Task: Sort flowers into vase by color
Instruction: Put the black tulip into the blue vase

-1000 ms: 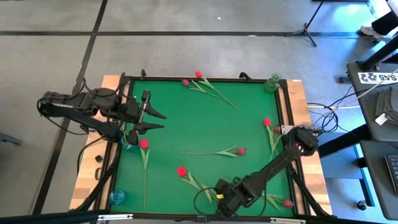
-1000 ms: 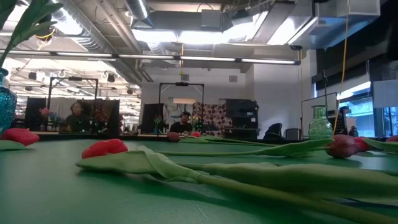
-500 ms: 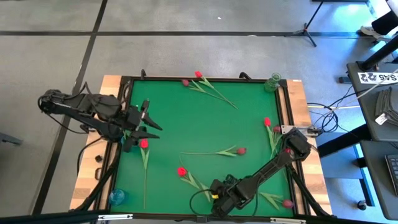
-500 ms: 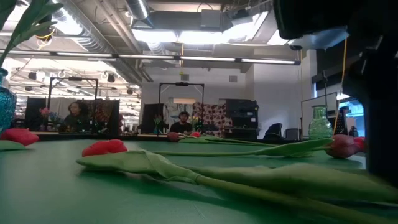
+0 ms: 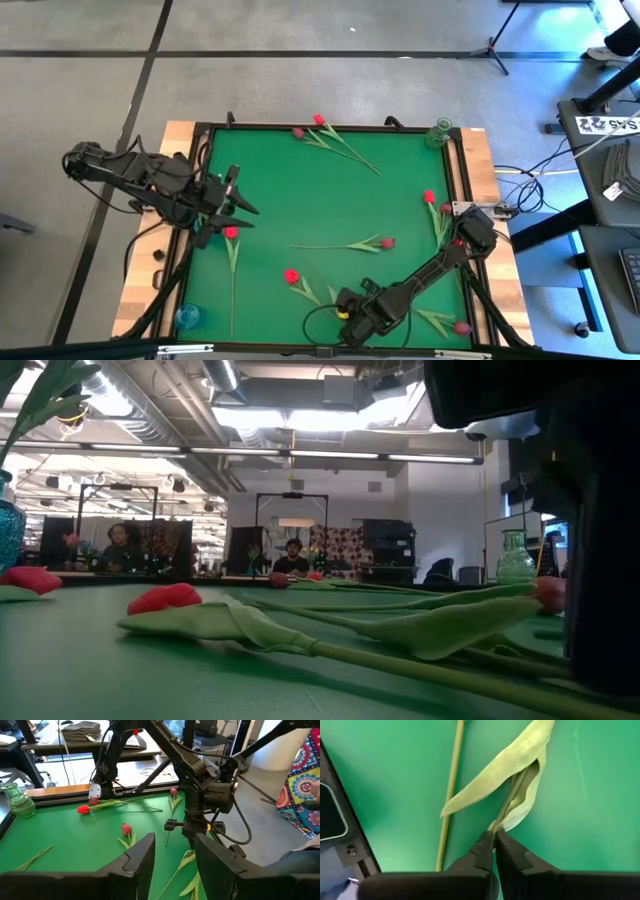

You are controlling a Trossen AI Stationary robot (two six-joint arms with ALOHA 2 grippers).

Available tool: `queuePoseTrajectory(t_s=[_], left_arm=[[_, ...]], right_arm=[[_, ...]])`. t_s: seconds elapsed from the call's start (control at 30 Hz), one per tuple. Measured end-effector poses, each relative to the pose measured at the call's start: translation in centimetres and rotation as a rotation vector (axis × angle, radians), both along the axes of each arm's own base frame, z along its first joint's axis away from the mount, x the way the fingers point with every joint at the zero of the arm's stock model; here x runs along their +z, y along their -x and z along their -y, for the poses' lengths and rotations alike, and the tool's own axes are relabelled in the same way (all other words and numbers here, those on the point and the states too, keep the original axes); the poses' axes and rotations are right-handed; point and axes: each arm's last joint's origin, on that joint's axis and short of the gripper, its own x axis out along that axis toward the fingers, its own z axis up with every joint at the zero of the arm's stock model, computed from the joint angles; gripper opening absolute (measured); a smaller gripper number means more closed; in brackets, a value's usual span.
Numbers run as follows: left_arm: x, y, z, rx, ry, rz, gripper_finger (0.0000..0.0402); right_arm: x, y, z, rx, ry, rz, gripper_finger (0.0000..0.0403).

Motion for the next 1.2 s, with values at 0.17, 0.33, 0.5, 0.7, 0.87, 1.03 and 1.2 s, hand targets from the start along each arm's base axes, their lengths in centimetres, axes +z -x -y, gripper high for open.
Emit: queuePoseTrajectory(t_s=[0.17,0.33,0.5,0.7,0.87,1.03,1.2], left_arm=[[-0.1,0.1,0.3,-0.019,-0.002,-0.009,0.0135],[-0.1,0.3,0.8,-0.049,-0.002,-0.01,0.0135],[-0.2,0.5,1.2,-0.074,-0.001,-0.026,0.0135],[-0.7,0.7,1.7,-0.061,0.039,-0.087,0.0135],[-0.7,0.8,1.9,0.011,0.074,-0.091,0.0135],[-0.7,0.9,2.2,0.009,0.096,-0.093,0.0135],[-0.7,0.8,3.7,-0.001,0.081,-0.068,0.0135]], right_arm=[[2.8,-1.7,2.0,0.081,0.149,-0.07,0.0008],[8.6,-3.1,4.7,0.196,0.372,-0.101,0.0008],[10.5,-3.7,7.9,0.693,0.651,-0.277,0.0003],[7.9,-5.7,12.4,0.961,0.734,-0.396,0.0002],[5.3,-6.5,14.5,1.079,0.752,-0.403,0.0004],[3.3,-6.6,14.2,1.213,0.795,-0.378,0.001],[3.4,-6.7,14.0,1.22,0.836,-0.367,0.0059]])
